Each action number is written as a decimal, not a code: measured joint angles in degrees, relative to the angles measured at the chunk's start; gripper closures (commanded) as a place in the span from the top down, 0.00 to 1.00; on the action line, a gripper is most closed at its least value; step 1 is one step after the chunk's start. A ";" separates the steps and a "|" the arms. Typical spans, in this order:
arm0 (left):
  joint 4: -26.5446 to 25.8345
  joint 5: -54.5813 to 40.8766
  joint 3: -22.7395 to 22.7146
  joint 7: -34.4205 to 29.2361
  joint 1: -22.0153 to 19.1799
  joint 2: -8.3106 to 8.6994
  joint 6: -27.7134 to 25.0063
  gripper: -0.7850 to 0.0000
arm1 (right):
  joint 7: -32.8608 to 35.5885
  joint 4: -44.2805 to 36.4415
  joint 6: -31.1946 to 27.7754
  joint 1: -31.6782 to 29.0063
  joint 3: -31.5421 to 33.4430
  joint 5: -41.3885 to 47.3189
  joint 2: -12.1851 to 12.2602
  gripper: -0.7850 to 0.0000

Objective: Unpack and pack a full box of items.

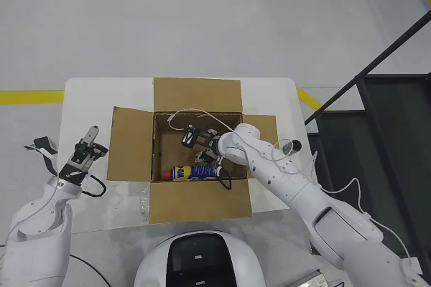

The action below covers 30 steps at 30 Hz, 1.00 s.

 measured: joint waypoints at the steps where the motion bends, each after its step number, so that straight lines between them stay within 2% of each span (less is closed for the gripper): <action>1: 0.00 0.00 0.00 0.00 0.00 0.00 0.00 1.00 | -0.13 0.60 -0.19 0.30 -0.40 -0.02 -0.26 1.00; 14: 0.00 0.00 0.00 0.00 0.00 0.00 0.00 1.00 | -0.79 4.74 -1.88 1.80 -3.11 0.27 -2.36 1.00; 21: 0.00 0.00 0.00 0.00 0.00 0.00 0.00 1.00 | -3.72 4.47 -1.83 1.91 -1.25 0.28 -2.09 1.00; 30: 0.00 0.00 0.00 0.00 0.00 0.00 0.00 1.00 | -1.66 3.94 -3.48 1.31 -0.06 1.59 -1.93 1.00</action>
